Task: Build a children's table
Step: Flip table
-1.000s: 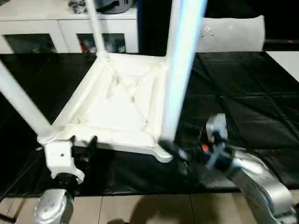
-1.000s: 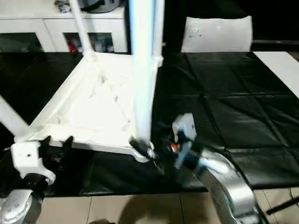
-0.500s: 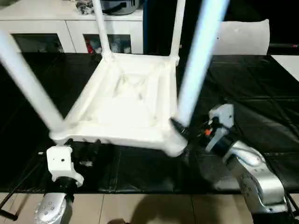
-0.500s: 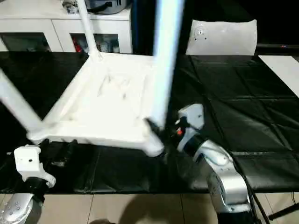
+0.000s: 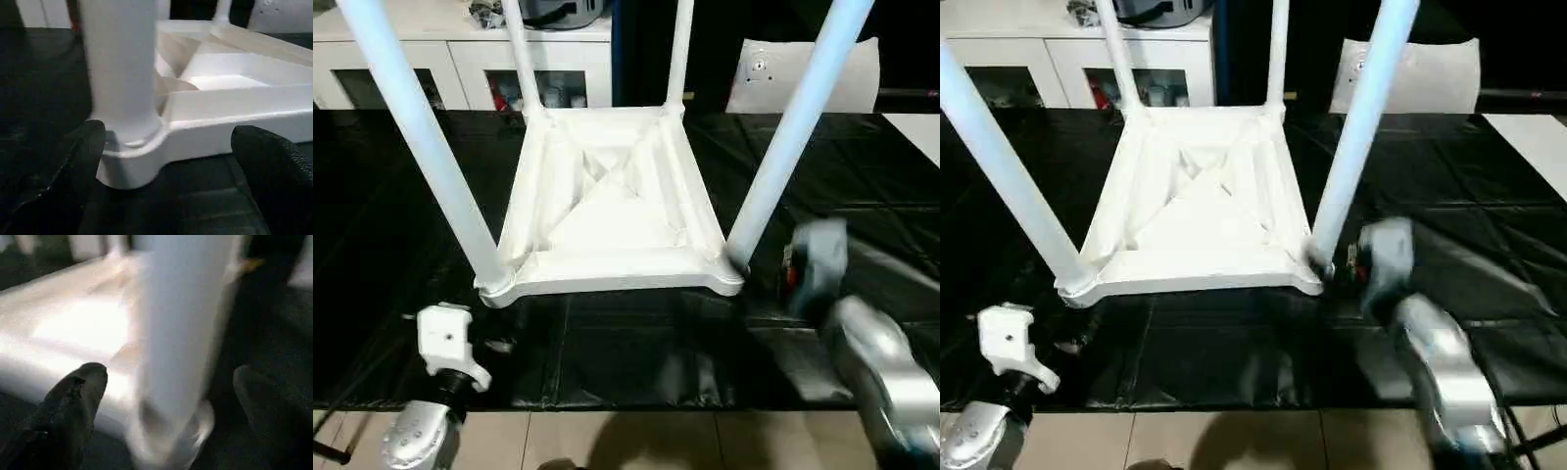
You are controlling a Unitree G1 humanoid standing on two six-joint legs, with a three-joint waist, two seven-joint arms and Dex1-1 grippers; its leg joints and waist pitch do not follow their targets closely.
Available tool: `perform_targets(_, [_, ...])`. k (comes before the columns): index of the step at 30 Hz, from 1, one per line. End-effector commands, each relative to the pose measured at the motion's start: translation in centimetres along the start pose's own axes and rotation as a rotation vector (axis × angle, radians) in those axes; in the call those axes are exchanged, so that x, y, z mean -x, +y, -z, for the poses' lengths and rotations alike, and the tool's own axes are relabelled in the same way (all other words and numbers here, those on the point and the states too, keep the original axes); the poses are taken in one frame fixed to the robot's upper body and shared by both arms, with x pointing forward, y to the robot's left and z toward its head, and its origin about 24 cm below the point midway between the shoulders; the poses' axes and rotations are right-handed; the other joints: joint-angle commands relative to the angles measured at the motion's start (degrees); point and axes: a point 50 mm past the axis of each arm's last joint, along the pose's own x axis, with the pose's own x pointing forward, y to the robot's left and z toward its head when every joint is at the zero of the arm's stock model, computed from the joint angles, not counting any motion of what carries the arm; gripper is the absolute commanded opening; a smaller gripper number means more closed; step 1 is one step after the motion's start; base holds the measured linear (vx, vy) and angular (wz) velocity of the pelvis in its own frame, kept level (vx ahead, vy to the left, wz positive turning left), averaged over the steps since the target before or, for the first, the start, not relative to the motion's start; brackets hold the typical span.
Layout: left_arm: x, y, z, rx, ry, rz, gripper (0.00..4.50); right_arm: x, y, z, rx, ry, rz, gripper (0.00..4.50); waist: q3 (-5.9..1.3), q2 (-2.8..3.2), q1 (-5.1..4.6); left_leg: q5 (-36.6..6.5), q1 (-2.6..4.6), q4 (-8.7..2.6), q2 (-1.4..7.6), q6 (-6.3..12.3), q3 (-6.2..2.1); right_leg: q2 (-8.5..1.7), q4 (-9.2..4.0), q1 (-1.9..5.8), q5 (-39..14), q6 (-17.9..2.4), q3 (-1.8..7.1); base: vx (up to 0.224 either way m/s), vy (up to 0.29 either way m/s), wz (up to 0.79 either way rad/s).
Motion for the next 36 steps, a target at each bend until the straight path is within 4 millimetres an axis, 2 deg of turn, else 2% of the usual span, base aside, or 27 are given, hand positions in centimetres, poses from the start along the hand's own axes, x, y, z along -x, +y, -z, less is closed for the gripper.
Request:
perform_targets(1, [0.0,1.1,-0.3,-0.026,-0.007,-0.072,4.47,0.5,1.5,0.4,-0.005,0.039,-0.093,4.5,-2.13,-0.33,-0.03,-14.39,-0.04,-4.86,4.63,2.72,-1.78,-5.99,-4.97,1.46,-14.96,-6.73,4.22,0.0,0.0,0.0])
perform_targets(2, [0.0,1.3,-0.4,-0.016,-0.017,-0.087,4.47,0.8,1.8,0.6,-0.016,0.055,-0.116,4.5,-2.01,-0.06,0.01,-15.8,0.18,-4.9,4.66,2.32,-1.86,-6.07,-5.22,1.22,-17.34,-6.35,4.19,0.0,0.0,0.0])
perform_targets(3, [0.0,1.4,-0.6,-0.009,-0.021,-0.09,4.47,1.1,2.2,0.7,-0.034,0.063,-0.151,4.5,-2.0,-0.2,-0.07,-16.24,0.17,-4.9,4.59,2.19,-1.8,-6.02,-5.39,1.23,-17.99,-6.21,4.2,0.0,0.0,0.0])
perform_targets(5, [-0.4,1.5,-0.7,0.013,-0.021,-0.061,4.47,1.5,3.1,0.4,-0.051,0.053,-0.225,4.5,-1.7,-0.06,-0.01,-18.62,0.37,-5.03,4.47,1.7,-1.94,-6.15,-5.9,1.0,-22.76,-5.02,4.22,0.0,0.0,0.0])
perform_targets(6, [-0.5,1.5,-0.7,0.019,-0.02,-0.051,4.47,1.5,3.2,0.3,-0.047,0.047,-0.237,4.5,-1.61,-0.21,-0.09,-19.61,0.54,-5.08,4.39,1.16,-2.04,-6.14,-6.1,0.85,-24.92,-4.35,4.22,0.0,0.0,0.0])
perform_targets(7, [-0.7,1.4,-0.9,0.024,-0.024,-0.04,4.47,1.5,3.4,0.2,-0.043,0.038,-0.25,4.5,-1.56,-0.24,-0.13,-19.83,0.46,-5.14,4.39,0.98,-2.08,-6.17,-6.21,0.86,-25.6,-4.03,4.21,0.0,0.0,0.0])
perform_targets(8, [-0.9,1.3,-1.3,0.022,-0.028,-0.026,4.47,1.4,3.6,0.0,-0.042,0.031,-0.262,4.5,-1.58,-0.19,-0.08,-20.3,0.67,-5.14,4.46,0.52,-2.14,-6.23,-6.31,0.66,-26.37,-3.78,4.23,0.0,0.0,0.0])
perform_targets(10, [-2.1,0.8,-2.5,-0.001,-0.036,0.052,4.47,0.5,4.5,-1.0,-0.043,-0.02,-0.301,4.5,-1.82,0.16,-0.17,-20.4,0.9,-5.17,4.42,-0.02,-2.24,-6.02,-6.03,0.39,-24.89,-4.17,4.35,0.0,0.0,0.0])
perform_targets(11, [-2.6,0.8,-2.7,-0.008,-0.029,0.066,4.47,0.1,4.7,-1.3,-0.041,-0.038,-0.306,4.5,-1.86,0.08,-0.26,-20.08,0.83,-5.19,4.42,-0.09,-2.24,-5.97,-5.88,0.44,-23.98,-4.41,4.31,0.0,0.0,0.0])
perform_targets(14, [-3.3,1.1,-2.7,-0.024,-0.01,0.056,4.47,-0.4,5.1,-1.7,-0.039,-0.052,-0.311,4.5,-1.9,0.34,-0.3,-19.42,0.88,-5.23,4.48,-0.45,-2.23,-5.89,-5.55,0.47,-20.96,-5.45,4.3,0.0,0.0,0.0])
perform_targets(15, [-3.7,1.4,-2.8,-0.039,-0.004,0.034,4.21,-0.8,5.4,-1.9,-0.039,-0.061,-0.319,4.5,-2.16,0.47,-0.23,-17.83,0.72,-5.18,4.65,-0.52,-2.2,-5.88,-5.09,0.77,-17.21,-6.33,4.37,0.0,0.0,0.0])
perform_targets(16, [-4.1,1.7,-3.0,-0.05,-0.002,0.012,4.21,-1.1,5.6,-2.0,-0.04,-0.071,-0.329,4.5,-2.31,0.48,-0.21,-17.36,0.82,-5.1,4.53,-0.49,-2.05,-5.72,-4.86,0.69,-15.37,-6.64,4.43,0.0,0.0,0.0])
perform_targets(18, [-4.7,2.3,-3.5,-0.055,-0.019,-0.026,4.08,-1.7,6.1,-2.3,-0.039,-0.089,-0.335,4.5,-2.65,0.49,-0.04,-14.58,0.47,-4.97,4.52,-0.11,-2.04,-5.83,-4.32,1.04,-10.79,-7.44,4.43,0.0,0.0,0.0])
perform_targets(20, [-5.2,2.4,-4.2,-0.053,-0.044,-0.03,3.83,-2.2,6.3,-2.3,-0.043,-0.097,-0.335,4.5,-2.88,0.7,0.06,-13.1,0.43,-4.82,4.54,0.08,-2.06,-6.0,-4.0,1.2,-8.48,-8.28,4.34,0.0,0.0,0.0])
perform_targets(22, [-5.4,2.2,-4.5,-0.049,-0.049,-0.016,3.69,-2.5,6.4,-2.3,-0.046,-0.101,-0.335,4.5,-3.07,0.63,0.12,-10.58,0.21,-4.61,4.64,0.55,-1.96,-5.92,-3.48,1.33,-4.06,-9.22,4.32,0.0,0.0,0.0])
perform_targets(23, [-5.4,2.2,-4.5,-0.049,-0.05,-0.015,3.69,-2.5,6.4,-2.3,-0.046,-0.102,-0.335,4.5,-3.11,0.62,0.12,-10.26,0.15,-4.56,4.62,0.72,-1.91,-5.92,-3.38,1.34,-3.32,-9.41,4.3,0.0,0.0,0.0])
perform_targets(25, [-5.5,1.8,-4.7,-0.057,-0.054,0.013,3.35,-3.0,6.4,-2.4,-0.053,-0.112,-0.332,4.5,-3.28,0.59,0.13,-9.01,0.02,-4.34,4.48,1.25,-1.78,-5.97,-3.21,1.39,-2.09,-9.93,4.25,0.0,0.0,0.0])
perform_targets(26, [-5.5,1.8,-4.7,-0.059,-0.054,0.018,3.31,-3.0,6.3,-2.4,-0.053,-0.112,-0.332,4.5,-3.51,0.27,0.19,-7.18,-0.19,-4.07,4.45,1.82,-1.74,-6.05,-2.94,1.52,-0.61,-10.09,4.27,0.0,0.0,0.0])
perform_targets(27, [-5.6,1.5,-4.7,-0.059,-0.058,0.023,3.26,-3.3,6.3,-2.5,-0.051,-0.112,-0.334,4.5,-3.18,0.39,0.2,-7.83,-0.21,-4.15,4.5,2.21,-1.58,-5.98,-3.17,1.14,-1.73,-10.22,4.24,0.0,0.0,0.0])
perform_targets(30, [-5.6,1.4,-4.7,-0.057,-0.058,0.028,2.9,-3.4,6.5,-2.5,-0.047,-0.11,-0.351,4.5,-2.86,0.44,0.2,-11.71,0.0,-4.42,4.56,1.32,-1.57,-5.99,-3.84,1.07,-8.11,-9.23,4.28,0.0,0.0,0.0])
perform_targets(33, [-5.4,1.1,-4.5,-0.058,-0.048,0.044,2.8,-3.5,6.5,-2.4,-0.043,-0.107,-0.362,4.5,-2.84,0.53,0.27,-12.89,0.14,-4.57,4.7,0.69,-1.64,-5.87,-3.97,0.9,-9.71,-8.5,4.33,0.0,0.0,0.0])
perform_targets(35, [-5.3,0.9,-4.4,-0.061,-0.041,0.054,2.45,-3.6,6.5,-2.4,-0.039,-0.102,-0.371,4.5,-2.93,0.42,0.33,-12.59,0.14,-4.57,4.75,0.59,-1.68,-5.92,-3.86,0.93,-8.98,-8.45,4.36,0.0,0.0,0.0])
perform_targets(36, [-5.3,0.9,-4.4,-0.061,-0.041,0.055,2.45,-3.6,6.5,-2.4,-0.039,-0.102,-0.372,4.5,-2.96,0.49,0.33,-12.33,0.1,-4.56,4.73,0.55,-1.7,-5.88,-3.77,0.94,-8.29,-8.57,4.33,0.0,0.0,0.0])
